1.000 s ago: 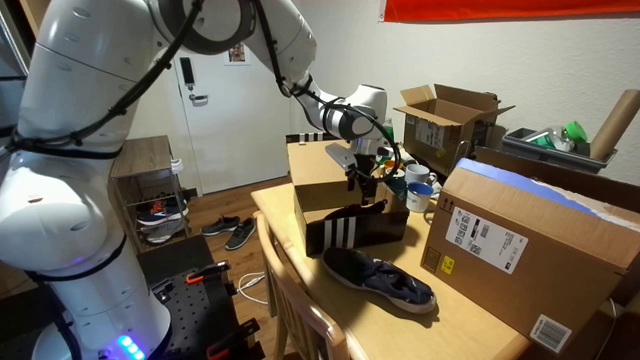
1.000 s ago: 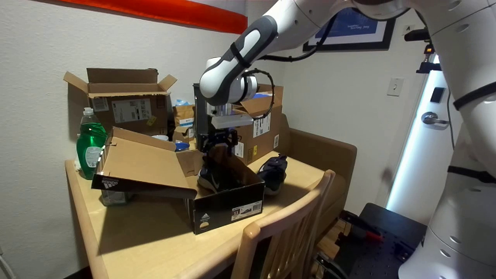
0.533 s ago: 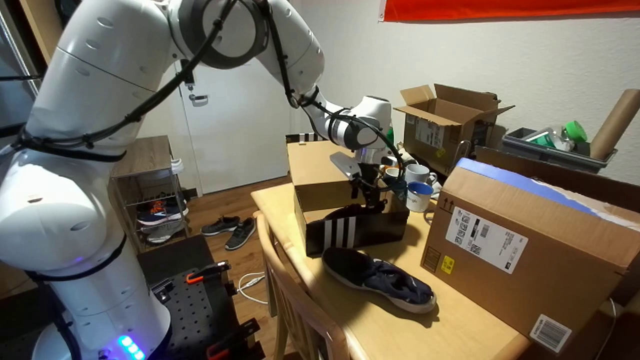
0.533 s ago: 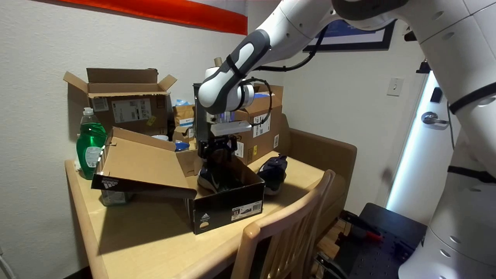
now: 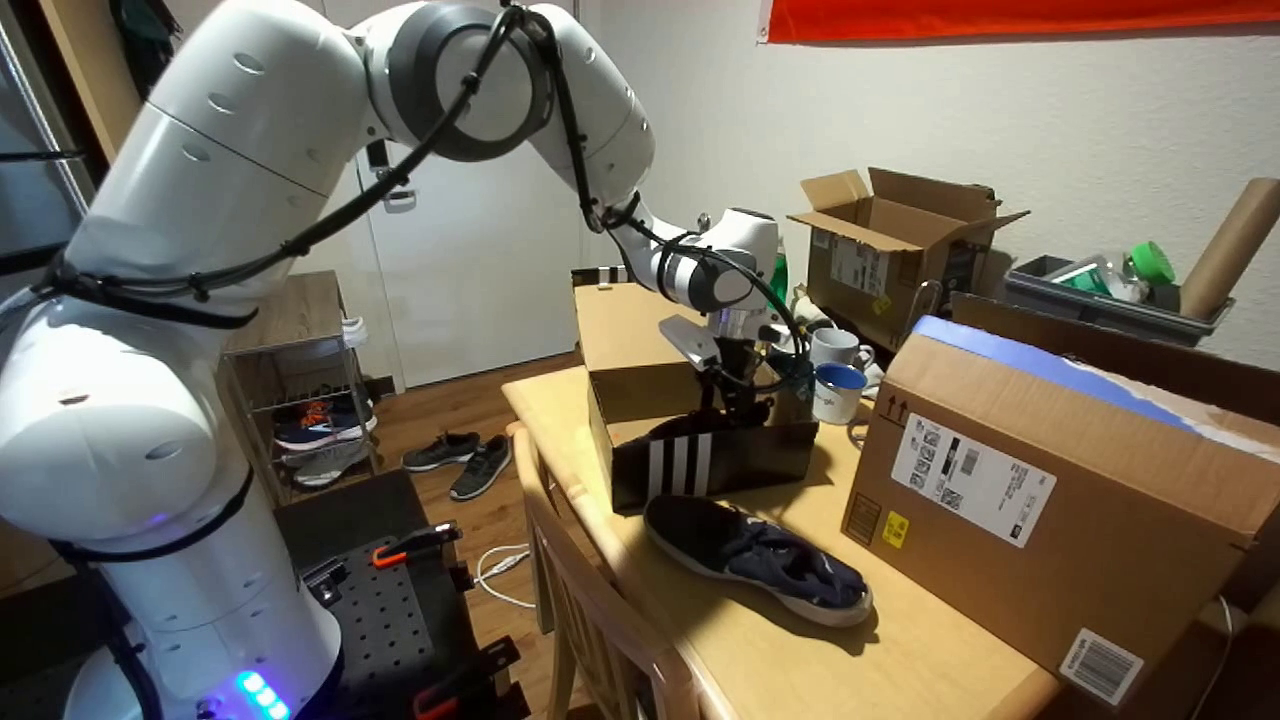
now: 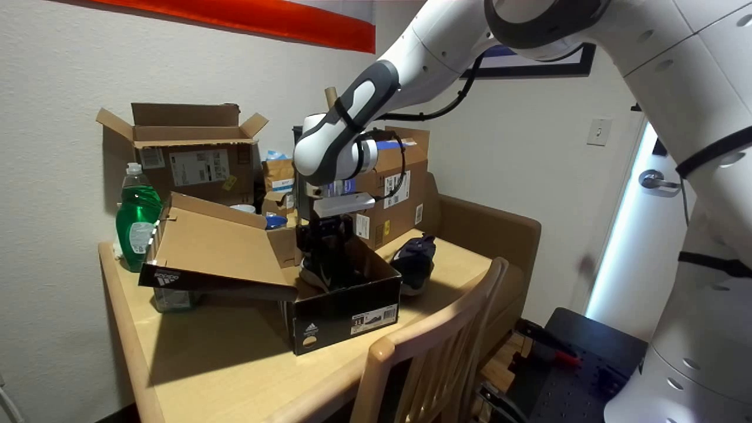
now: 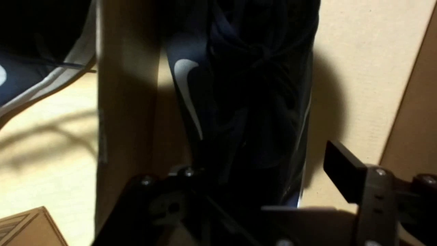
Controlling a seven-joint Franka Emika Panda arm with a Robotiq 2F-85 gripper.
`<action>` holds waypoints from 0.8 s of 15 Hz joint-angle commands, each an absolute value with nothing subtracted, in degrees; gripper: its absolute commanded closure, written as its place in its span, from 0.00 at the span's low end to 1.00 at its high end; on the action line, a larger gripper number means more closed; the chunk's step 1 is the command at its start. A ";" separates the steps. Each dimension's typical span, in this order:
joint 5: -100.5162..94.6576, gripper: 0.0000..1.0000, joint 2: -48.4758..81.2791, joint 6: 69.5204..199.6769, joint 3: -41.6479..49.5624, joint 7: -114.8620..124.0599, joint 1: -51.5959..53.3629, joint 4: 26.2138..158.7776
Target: Take the shoe from the box and put it on the table
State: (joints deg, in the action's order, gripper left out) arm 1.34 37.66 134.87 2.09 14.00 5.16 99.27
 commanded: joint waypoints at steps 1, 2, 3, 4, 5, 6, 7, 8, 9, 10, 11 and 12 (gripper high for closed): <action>0.70 0.47 38.52 134.87 2.43 14.62 5.50 98.04; 0.61 0.54 38.41 134.65 2.62 14.70 5.46 97.91; 0.66 0.62 38.35 134.68 2.69 14.64 5.35 97.97; 0.76 0.69 38.24 134.62 2.76 14.68 5.26 98.08; 0.92 0.75 37.95 134.40 2.76 14.56 5.07 98.30; 0.95 0.83 37.68 133.96 2.84 14.60 4.99 98.37; 0.98 0.89 37.20 133.48 2.88 14.53 4.88 98.70; 0.91 0.96 36.79 132.60 2.97 14.46 4.81 98.73; 0.82 0.96 36.38 132.36 3.10 14.61 4.88 99.03; 0.50 0.94 35.75 131.49 3.41 14.83 5.02 99.21; 0.33 0.95 35.20 130.90 3.53 14.89 5.14 99.60; 0.06 0.97 34.36 130.26 3.82 15.33 5.38 100.16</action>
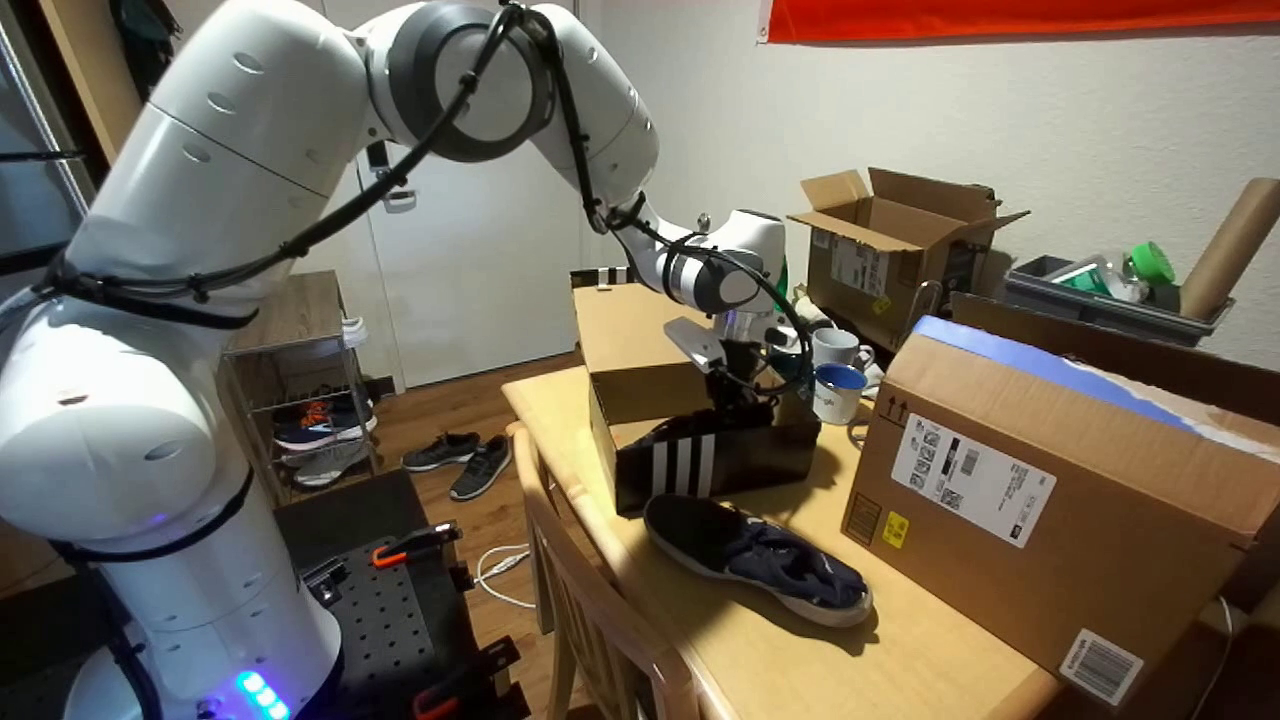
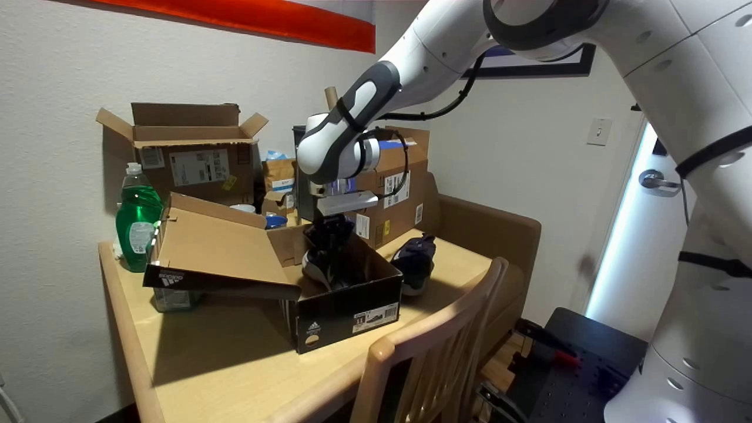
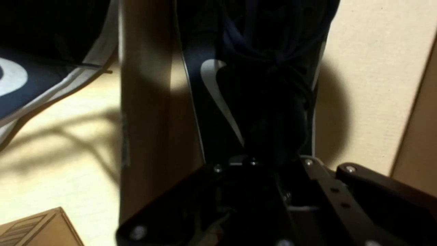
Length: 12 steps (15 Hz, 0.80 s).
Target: Take the shoe from the box and put it on the table
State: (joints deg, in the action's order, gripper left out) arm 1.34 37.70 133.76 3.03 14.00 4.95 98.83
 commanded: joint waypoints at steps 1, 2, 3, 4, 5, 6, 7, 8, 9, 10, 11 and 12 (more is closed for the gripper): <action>-0.28 0.96 33.46 129.67 4.08 15.50 5.53 100.59; -0.55 0.95 32.79 128.97 4.24 15.62 5.63 100.81; -0.91 0.95 31.97 128.20 4.42 15.72 5.72 101.02; -1.40 0.95 31.12 127.37 4.66 16.04 5.86 101.13; -1.86 0.95 30.42 126.40 4.74 16.04 5.83 101.08; -1.93 0.96 29.67 125.39 4.61 15.64 5.51 100.89; -2.04 0.96 29.01 124.43 4.55 15.55 5.34 100.74; -2.22 0.96 27.97 123.35 4.45 15.29 5.17 100.89; -2.30 0.96 27.11 122.46 4.38 15.31 5.04 100.86; -2.27 0.96 26.10 121.68 4.27 15.07 4.85 100.99; -2.20 0.96 25.12 121.20 4.18 14.91 4.69 101.15; -2.10 0.96 24.22 120.91 4.15 14.87 4.52 101.30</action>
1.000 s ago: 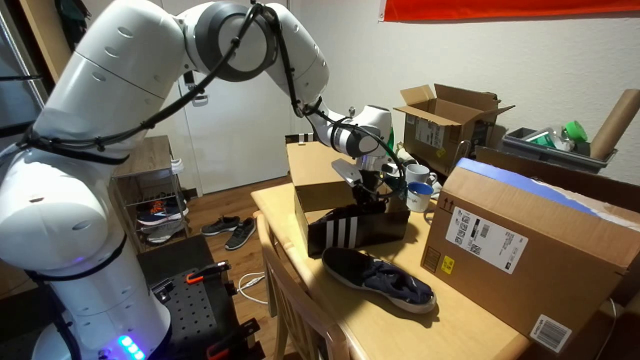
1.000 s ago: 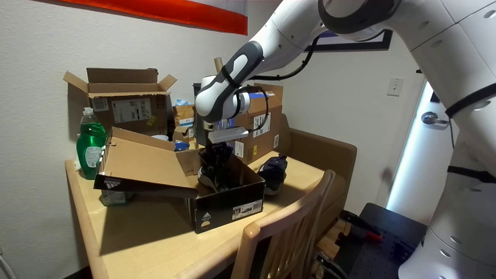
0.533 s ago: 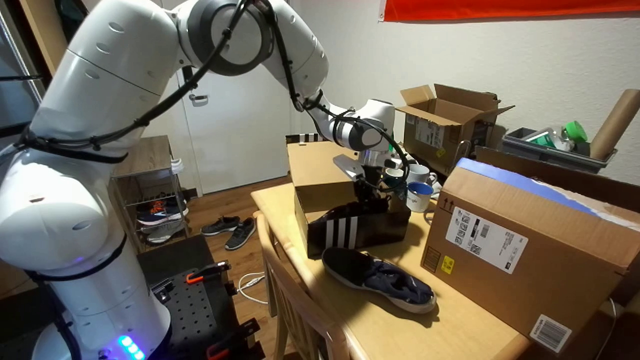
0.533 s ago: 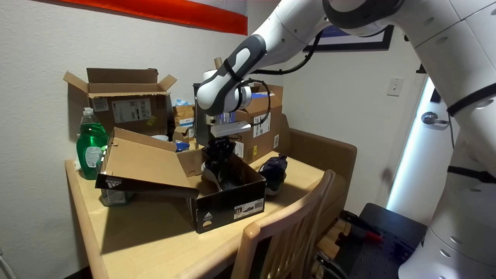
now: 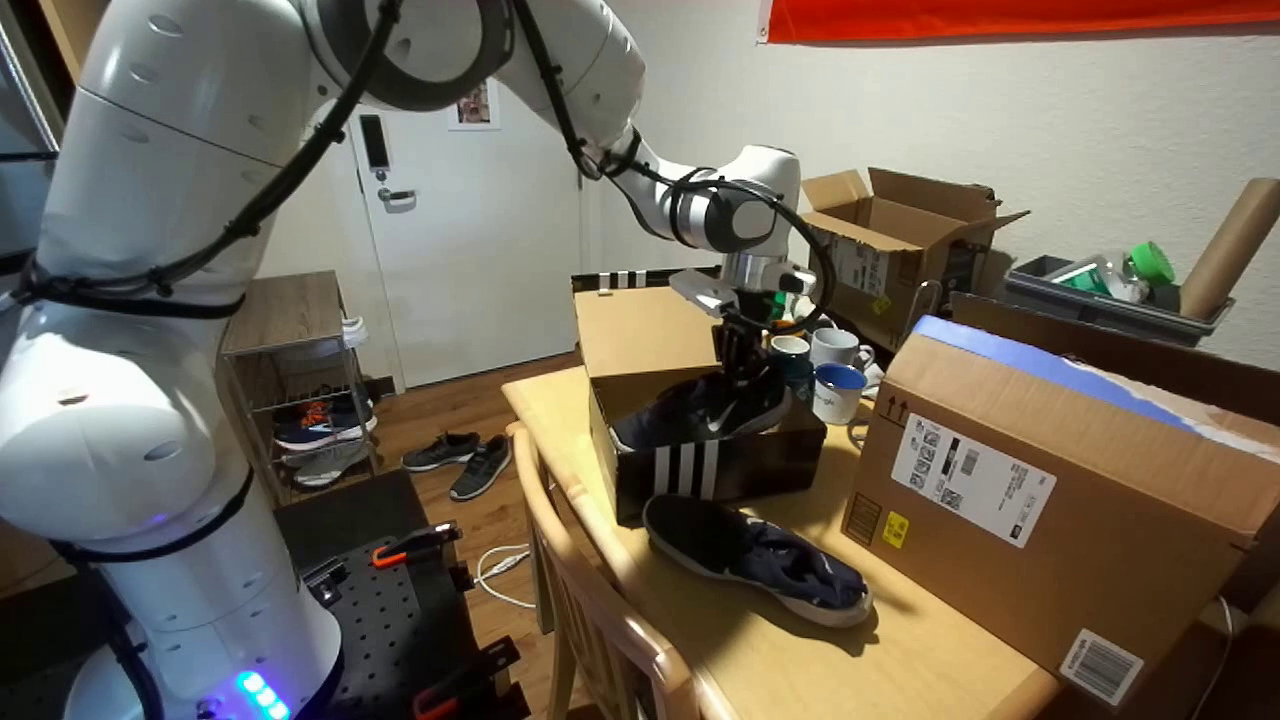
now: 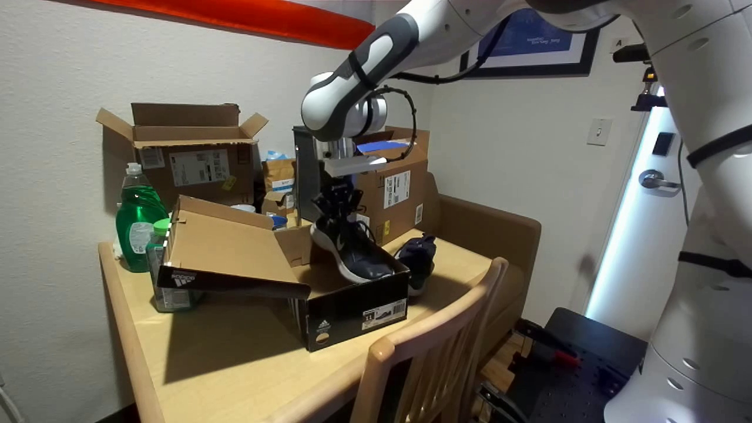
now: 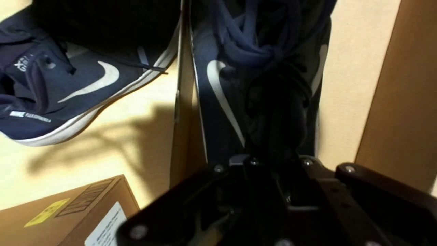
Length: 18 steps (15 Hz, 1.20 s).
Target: Take the shoe from the box and put it on the table
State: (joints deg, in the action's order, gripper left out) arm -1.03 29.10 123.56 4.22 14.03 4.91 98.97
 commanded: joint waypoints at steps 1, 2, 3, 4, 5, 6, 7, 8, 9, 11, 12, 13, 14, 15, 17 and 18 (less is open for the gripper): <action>-2.02 0.96 23.25 120.73 4.15 14.93 4.36 101.55; -2.04 0.96 22.20 120.61 4.14 14.87 4.21 101.94; -1.96 0.96 20.94 120.72 4.14 15.04 4.06 102.59; -2.02 0.96 19.74 120.98 4.20 15.24 3.93 103.32; -2.13 0.96 18.61 121.09 4.30 15.34 3.70 104.08; -2.13 0.96 17.60 121.07 4.31 15.31 3.47 104.70; -2.14 0.96 16.76 121.08 4.37 15.25 3.18 105.32; -1.87 0.96 15.69 120.98 4.38 15.08 2.70 106.27; -1.60 0.96 14.71 120.93 4.35 14.94 2.26 107.12; -1.05 0.96 12.92 120.95 4.36 14.74 1.30 109.16; -0.80 0.96 12.14 120.95 4.34 14.39 0.79 110.12; -0.52 0.96 11.29 121.02 4.39 14.36 0.31 111.32; -0.20 0.96 10.52 121.11 4.42 14.29 -0.18 112.45; 0.37 0.96 9.53 121.34 4.56 14.25 -0.82 114.01; 1.53 0.96 7.98 121.95 4.91 14.24 -2.12 116.95; 2.40 0.96 7.40 122.22 5.11 13.99 -2.86 118.23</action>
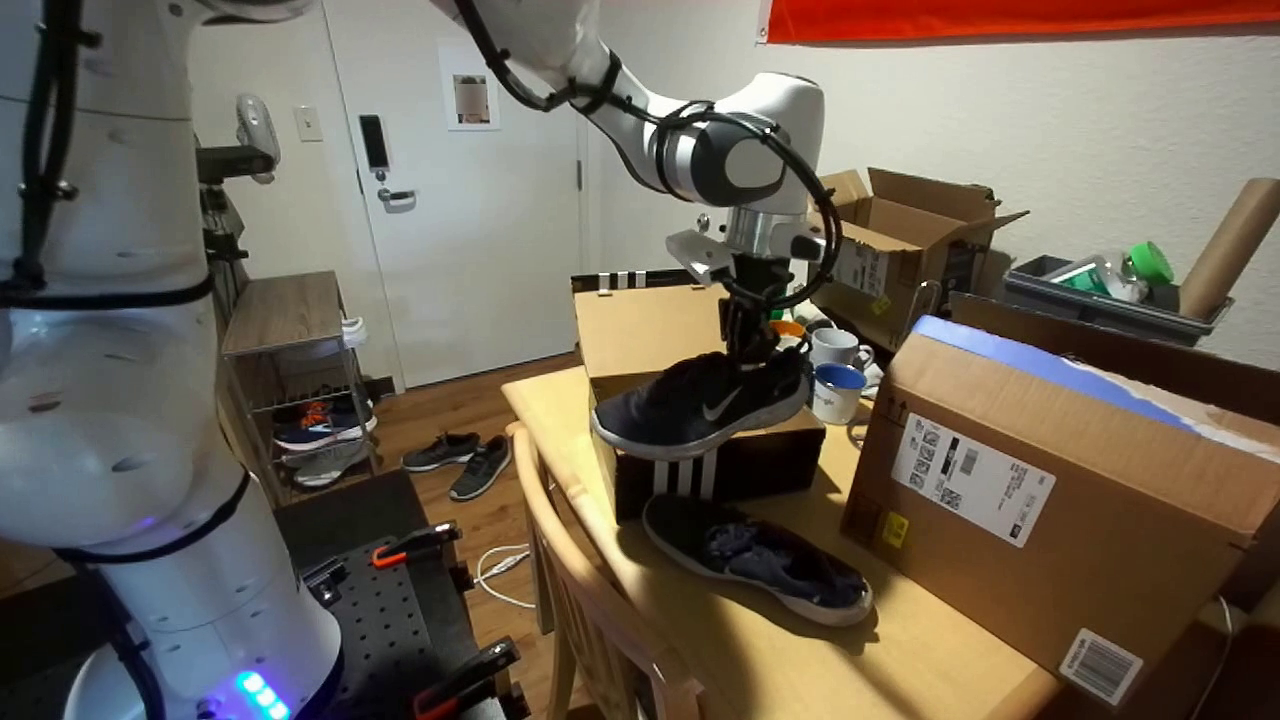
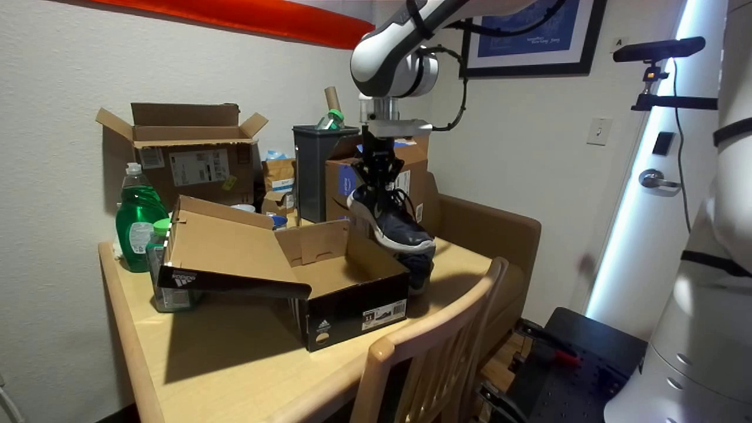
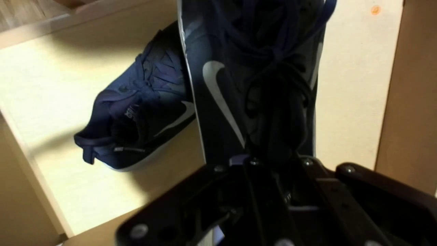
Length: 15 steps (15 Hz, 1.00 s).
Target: Take the shoe from the box and put it on the table
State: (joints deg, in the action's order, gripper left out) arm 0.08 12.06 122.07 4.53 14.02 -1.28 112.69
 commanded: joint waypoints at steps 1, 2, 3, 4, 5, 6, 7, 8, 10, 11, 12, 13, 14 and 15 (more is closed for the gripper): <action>3.81 0.96 6.82 122.71 5.40 13.51 -3.81 119.62; 4.77 0.96 6.46 122.69 5.69 13.03 -4.51 120.42; 5.76 0.95 6.21 122.99 6.02 12.18 -5.19 121.11; 6.14 0.96 6.07 122.91 6.32 11.87 -5.58 121.61; 4.35 0.84 9.15 122.12 5.99 13.23 -4.82 118.55; 4.80 0.84 8.85 122.14 6.25 12.64 -5.33 119.17; 4.91 0.84 8.68 122.05 6.38 12.56 -5.61 119.44; 4.95 0.84 8.59 122.06 6.44 12.56 -5.70 119.58; 5.01 0.96 8.52 122.07 6.41 12.56 -5.61 119.61; 5.12 0.96 8.58 122.01 6.72 12.19 -5.94 119.30; 5.22 0.96 8.38 122.18 7.23 11.48 -6.58 119.40; 4.98 0.96 8.31 122.76 7.80 11.04 -7.16 119.65; 4.44 0.96 8.11 122.74 8.56 9.65 -7.90 119.58; 3.90 0.96 7.27 124.18 9.35 9.14 -8.57 121.30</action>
